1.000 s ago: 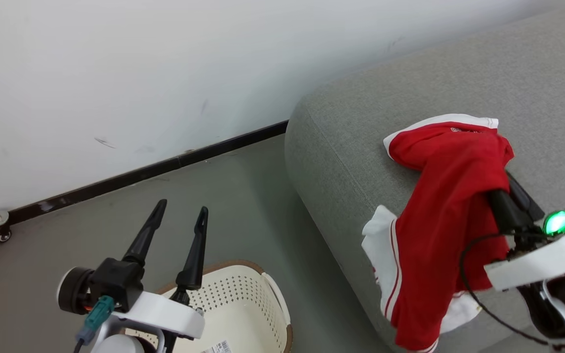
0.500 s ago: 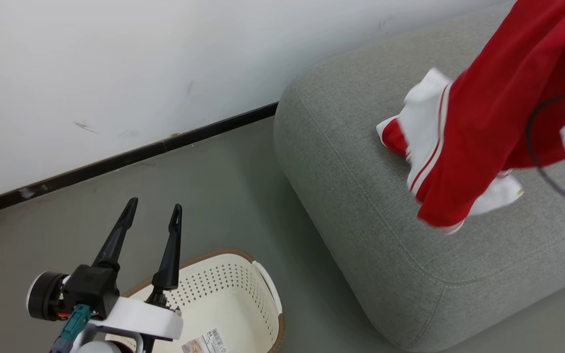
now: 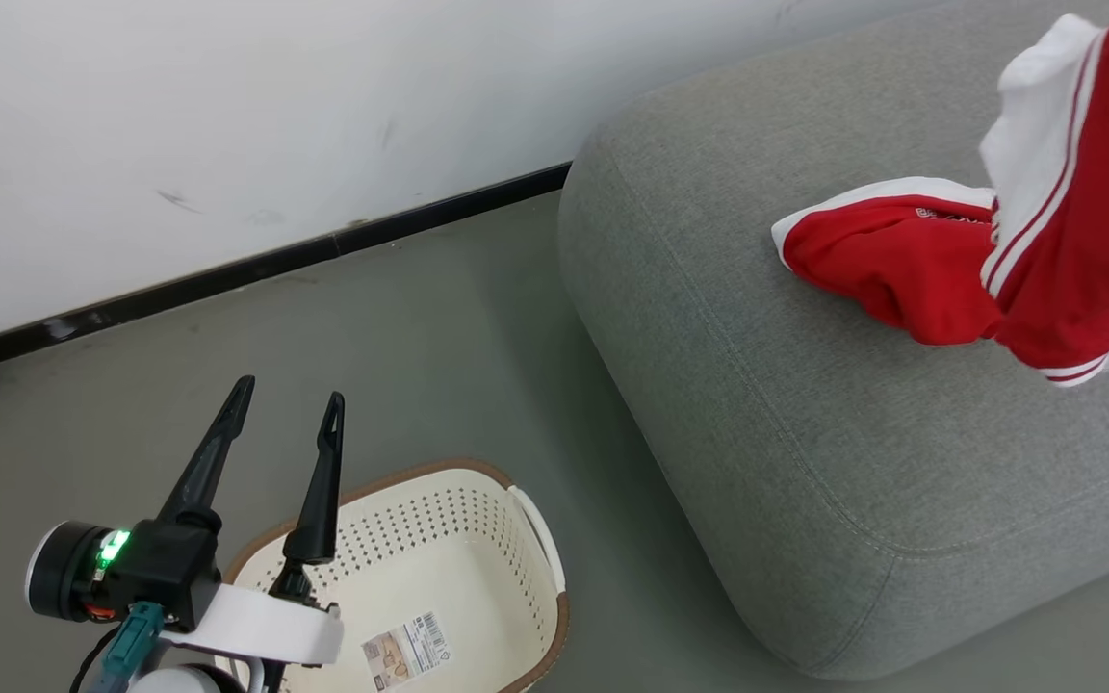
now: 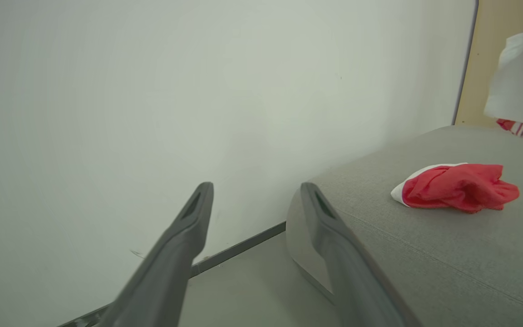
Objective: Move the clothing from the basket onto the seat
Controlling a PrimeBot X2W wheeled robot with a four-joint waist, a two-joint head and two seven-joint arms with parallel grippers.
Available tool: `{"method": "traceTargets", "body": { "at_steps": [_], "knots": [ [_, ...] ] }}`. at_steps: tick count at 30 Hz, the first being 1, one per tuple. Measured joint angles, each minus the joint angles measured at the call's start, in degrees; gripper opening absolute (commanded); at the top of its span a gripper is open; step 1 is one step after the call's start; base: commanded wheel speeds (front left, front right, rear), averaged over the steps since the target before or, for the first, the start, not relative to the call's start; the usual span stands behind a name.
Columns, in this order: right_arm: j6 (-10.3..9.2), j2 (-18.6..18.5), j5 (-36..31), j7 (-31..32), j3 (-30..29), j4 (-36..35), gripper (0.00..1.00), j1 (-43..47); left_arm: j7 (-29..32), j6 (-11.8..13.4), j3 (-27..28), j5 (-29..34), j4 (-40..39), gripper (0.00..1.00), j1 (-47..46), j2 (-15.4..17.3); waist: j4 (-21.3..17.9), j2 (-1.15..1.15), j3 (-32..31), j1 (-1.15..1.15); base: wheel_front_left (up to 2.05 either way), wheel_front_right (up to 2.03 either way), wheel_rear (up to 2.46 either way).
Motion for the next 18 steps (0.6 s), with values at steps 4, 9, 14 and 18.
{"method": "traceTargets", "body": {
  "at_steps": [4, 9, 14, 18],
  "knots": [
    [0.0, -0.8, -1.6, 0.8, -2.0, 3.6, 0.0, -1.3, 0.0, 0.0, -0.1, 0.2, -0.1, 1.0, 0.0, 0.4, 0.6, 0.0, 0.5, 0.0, 0.0, 0.0, 0.0],
    [0.0, -1.7, -4.9, 1.4, -3.9, 8.9, 0.0, -3.1, 0.0, -0.5, -0.5, 0.5, -0.5, 1.0, 0.0, 0.7, 1.9, 0.0, 1.0, 0.0, 0.0, 0.0, 0.0],
    [0.0, -4.1, -10.1, 1.9, -5.3, 13.4, 0.0, -3.8, 0.0, -0.6, -0.7, 0.6, -0.4, 1.0, 0.0, 1.1, 3.3, 0.0, 1.3, 0.0, 0.0, 0.0, 0.0],
    [0.0, -5.2, -12.1, 1.4, -7.9, 15.5, 0.0, -5.9, 0.0, -0.6, -0.8, 0.7, -0.5, 1.0, 0.0, 1.3, 4.6, 0.0, 1.4, 0.0, 0.0, 0.0, 0.0]
  ]
}}
